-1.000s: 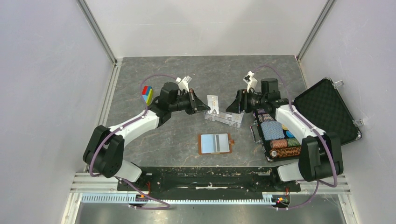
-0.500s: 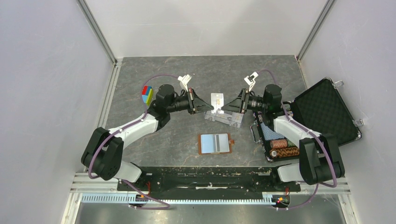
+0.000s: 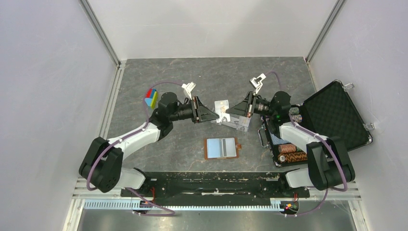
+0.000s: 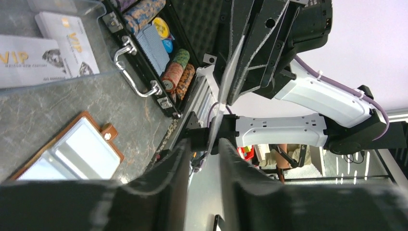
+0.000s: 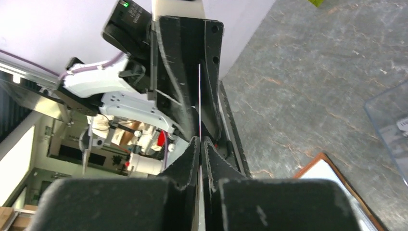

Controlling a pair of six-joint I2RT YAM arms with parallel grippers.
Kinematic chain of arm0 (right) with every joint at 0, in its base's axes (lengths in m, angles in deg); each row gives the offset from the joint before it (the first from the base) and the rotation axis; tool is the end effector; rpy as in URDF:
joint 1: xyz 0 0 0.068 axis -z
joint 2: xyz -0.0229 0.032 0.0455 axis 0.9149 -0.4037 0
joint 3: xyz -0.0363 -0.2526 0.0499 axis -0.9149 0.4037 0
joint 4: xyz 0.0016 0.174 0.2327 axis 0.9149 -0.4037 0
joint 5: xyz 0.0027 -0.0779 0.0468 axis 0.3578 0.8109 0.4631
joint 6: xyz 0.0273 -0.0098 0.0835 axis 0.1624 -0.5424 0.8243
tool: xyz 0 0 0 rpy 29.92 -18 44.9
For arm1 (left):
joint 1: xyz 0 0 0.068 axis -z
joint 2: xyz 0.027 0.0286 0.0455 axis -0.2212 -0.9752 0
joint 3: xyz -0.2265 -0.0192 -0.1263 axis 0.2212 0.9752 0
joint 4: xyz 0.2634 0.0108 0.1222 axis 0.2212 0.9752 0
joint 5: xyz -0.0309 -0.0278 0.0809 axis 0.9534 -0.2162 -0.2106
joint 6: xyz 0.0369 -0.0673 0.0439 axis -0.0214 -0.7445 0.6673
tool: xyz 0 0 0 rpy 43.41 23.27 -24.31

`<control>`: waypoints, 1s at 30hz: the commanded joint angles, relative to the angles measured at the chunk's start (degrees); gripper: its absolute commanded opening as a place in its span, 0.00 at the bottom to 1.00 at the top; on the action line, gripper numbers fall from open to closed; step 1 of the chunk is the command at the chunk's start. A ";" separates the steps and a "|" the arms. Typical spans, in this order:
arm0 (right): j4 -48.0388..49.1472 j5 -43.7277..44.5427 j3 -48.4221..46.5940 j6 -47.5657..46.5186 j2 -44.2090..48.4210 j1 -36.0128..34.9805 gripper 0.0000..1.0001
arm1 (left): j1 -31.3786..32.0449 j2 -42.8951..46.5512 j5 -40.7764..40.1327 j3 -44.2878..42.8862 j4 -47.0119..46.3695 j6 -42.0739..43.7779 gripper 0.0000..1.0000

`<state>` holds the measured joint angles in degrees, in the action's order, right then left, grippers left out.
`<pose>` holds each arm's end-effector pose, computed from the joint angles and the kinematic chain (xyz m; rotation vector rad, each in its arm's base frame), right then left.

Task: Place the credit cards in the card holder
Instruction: Insert the credit card into the card holder.

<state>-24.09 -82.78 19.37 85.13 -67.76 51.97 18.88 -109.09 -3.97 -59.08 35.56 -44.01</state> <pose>0.2979 0.1465 0.2243 -0.2849 1.8154 1.7801 0.2774 -0.2342 0.2254 0.1776 2.0304 -1.7340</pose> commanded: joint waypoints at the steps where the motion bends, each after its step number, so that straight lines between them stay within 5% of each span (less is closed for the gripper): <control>1: -7.82 0.28 0.34 -7.31 2.10 -0.46 0.00 | 0.42 3.22 -1.90 1.19 4.70 1.86 0.39; 4: -36.61 5.74 -3.64 -26.50 4.43 -0.53 0.00 | 0.42 5.43 -4.69 2.64 10.84 4.39 0.42; 6: -46.18 8.18 -4.62 -34.44 5.17 -0.55 0.00 | 0.42 7.09 -6.41 4.19 14.70 5.80 0.42; 17: -48.80 10.52 6.26 -35.56 6.65 -2.17 0.00 | 0.60 10.68 -13.14 15.81 26.14 6.74 0.33; 30: -40.55 18.35 12.06 -29.70 3.49 -7.32 0.00 | 3.87 -2.66 -16.48 16.00 24.44 5.64 0.10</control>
<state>-70.09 -67.48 29.58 53.63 -63.19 45.50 22.05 -108.72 -18.61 -41.64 61.44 -38.94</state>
